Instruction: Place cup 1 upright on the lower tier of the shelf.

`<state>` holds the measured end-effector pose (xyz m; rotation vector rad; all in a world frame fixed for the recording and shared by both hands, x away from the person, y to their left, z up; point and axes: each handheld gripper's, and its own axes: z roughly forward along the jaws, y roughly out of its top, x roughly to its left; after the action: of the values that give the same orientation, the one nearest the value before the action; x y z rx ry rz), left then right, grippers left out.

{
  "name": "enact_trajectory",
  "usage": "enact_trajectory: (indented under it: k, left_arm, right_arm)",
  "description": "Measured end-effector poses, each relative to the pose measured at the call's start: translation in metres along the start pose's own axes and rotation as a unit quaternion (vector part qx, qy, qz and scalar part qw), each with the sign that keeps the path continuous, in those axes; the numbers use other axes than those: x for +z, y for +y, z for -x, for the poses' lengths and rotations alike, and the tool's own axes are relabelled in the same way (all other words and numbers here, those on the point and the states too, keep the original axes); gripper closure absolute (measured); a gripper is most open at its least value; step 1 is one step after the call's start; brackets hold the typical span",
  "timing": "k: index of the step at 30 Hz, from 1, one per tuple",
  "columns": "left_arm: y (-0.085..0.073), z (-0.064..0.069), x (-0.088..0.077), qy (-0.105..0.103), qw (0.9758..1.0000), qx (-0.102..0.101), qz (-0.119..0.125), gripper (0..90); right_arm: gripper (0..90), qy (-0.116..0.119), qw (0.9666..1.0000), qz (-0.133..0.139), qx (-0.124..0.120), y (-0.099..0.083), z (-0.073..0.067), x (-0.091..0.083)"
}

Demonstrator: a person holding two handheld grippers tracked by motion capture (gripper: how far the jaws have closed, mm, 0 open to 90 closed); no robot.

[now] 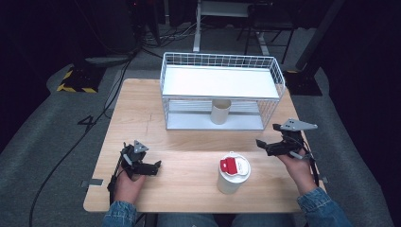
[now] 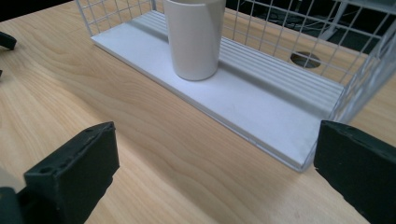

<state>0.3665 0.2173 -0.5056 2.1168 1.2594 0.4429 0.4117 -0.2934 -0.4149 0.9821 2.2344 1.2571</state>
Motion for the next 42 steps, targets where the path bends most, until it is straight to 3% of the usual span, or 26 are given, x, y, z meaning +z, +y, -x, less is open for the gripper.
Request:
enact_trajectory:
  k: [4, 11, 19, 25, 28, 42]
  left_arm:
    - [0.0, 0.001, 0.001, 0.005, 1.0, -0.004, 0.001, 0.4]
    - [0.002, 0.001, 0.002, 0.004, 1.0, -0.003, -0.001, 0.0]
    - [0.005, 0.001, 0.005, 0.007, 1.0, -0.004, 0.001, 0.6]
    - [0.004, 0.003, 0.004, 0.009, 0.9999, -0.007, 0.001, 0.7]
    - [0.004, 0.003, 0.004, 0.009, 0.9999, -0.007, 0.001, 0.6]
    - [0.003, 0.004, 0.003, 0.004, 1.0, -0.005, 0.0, 0.4]
  right_arm:
    - [6.0, 0.027, 0.9991, -0.01, 0.03, -0.009, 0.007, -0.009]
    - [6.1, 0.018, 0.9997, -0.008, 0.017, -0.023, 0.005, -0.024]
    - [11.5, 0.015, 0.9994, -0.026, 0.015, -0.046, -0.003, -0.032]
    - [11.5, -0.004, 0.9987, -0.036, 0.034, -0.066, 0.003, -0.037]
    - [14.4, -0.022, 0.9982, -0.048, 0.028, -0.076, 0.005, -0.036]
    - [14.6, -0.018, 0.9955, -0.08, 0.048, -0.109, 0.006, -0.028]
